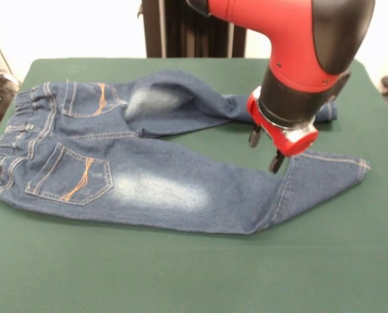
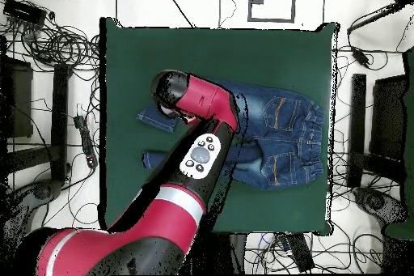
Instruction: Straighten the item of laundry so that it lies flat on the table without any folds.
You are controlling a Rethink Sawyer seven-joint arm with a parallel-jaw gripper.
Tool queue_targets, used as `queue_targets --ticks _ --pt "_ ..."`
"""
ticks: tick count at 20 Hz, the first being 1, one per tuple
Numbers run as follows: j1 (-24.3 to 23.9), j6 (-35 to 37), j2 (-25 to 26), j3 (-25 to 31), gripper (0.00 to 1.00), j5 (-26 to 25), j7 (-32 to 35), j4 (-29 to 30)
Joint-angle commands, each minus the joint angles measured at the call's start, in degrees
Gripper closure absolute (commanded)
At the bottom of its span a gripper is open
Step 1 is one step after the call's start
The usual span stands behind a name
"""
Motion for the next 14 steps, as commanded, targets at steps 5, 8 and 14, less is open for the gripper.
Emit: queue_targets --ticks 5,8,14 --pt "1.07 -2.55 -1.32 10.18 0.00 -2.50 1.82 7.13" --pt "1.41 -2.39 -1.87 10.44 0.00 -2.82 3.25 7.65" --pt "0.50 -2.89 -2.62 11.48 0.00 -4.59 3.05 8.13"
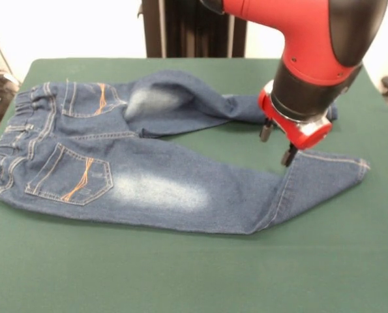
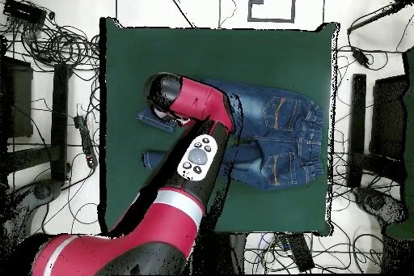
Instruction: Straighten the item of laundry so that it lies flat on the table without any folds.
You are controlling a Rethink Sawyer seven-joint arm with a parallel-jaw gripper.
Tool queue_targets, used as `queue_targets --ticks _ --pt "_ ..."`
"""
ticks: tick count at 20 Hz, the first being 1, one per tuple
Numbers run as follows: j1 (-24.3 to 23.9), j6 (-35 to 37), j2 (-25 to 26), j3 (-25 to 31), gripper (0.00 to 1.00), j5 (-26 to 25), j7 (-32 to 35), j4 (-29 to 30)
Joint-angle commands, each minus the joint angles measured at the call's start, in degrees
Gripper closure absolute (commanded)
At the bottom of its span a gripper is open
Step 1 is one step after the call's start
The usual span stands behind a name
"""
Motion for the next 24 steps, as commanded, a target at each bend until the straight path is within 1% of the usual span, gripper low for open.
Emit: queue_targets --ticks 1,7,11,16,19,21,24 --pt "0.50 -2.75 -0.32 8.42 0.00 -1.63 3.49 6.75" --pt "2.46 -3.54 0.09 8.53 0.00 -0.11 8.00 6.89" --pt "2.81 -4.23 0.47 8.49 0.00 0.02 8.63 6.81" --pt "2.96 -4.70 0.26 8.42 0.00 -0.40 8.22 7.04" --pt "3.07 -4.12 0.43 7.76 0.00 -1.46 7.27 6.18" --pt "3.08 -5.62 0.95 7.18 0.00 -3.26 4.93 5.38" --pt "2.89 -7.51 1.14 7.41 0.00 -3.75 3.97 5.40"
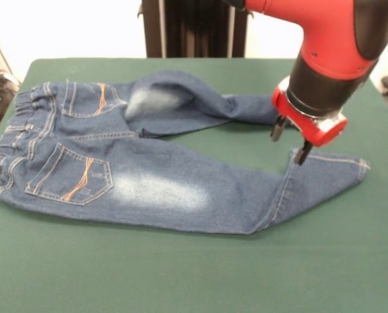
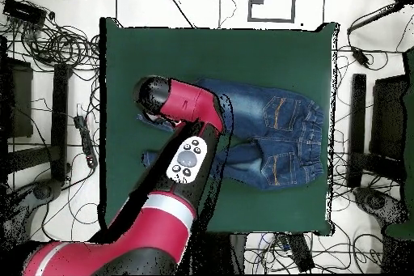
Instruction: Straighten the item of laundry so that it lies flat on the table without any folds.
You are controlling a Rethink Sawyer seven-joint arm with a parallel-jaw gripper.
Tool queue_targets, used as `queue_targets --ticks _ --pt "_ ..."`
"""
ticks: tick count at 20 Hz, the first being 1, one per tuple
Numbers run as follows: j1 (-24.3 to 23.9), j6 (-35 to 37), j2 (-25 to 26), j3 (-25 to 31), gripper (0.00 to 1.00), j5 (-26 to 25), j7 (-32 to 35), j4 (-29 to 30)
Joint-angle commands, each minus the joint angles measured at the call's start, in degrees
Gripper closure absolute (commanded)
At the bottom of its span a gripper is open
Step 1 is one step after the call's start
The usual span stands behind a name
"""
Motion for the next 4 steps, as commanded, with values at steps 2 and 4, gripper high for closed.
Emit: queue_targets --ticks 2,4 --pt "1.19 -5.78 2.00 6.56 0.00 -2.58 4.03 4.57" --pt "1.48 -4.72 1.88 5.75 0.00 -2.90 5.76 4.33"
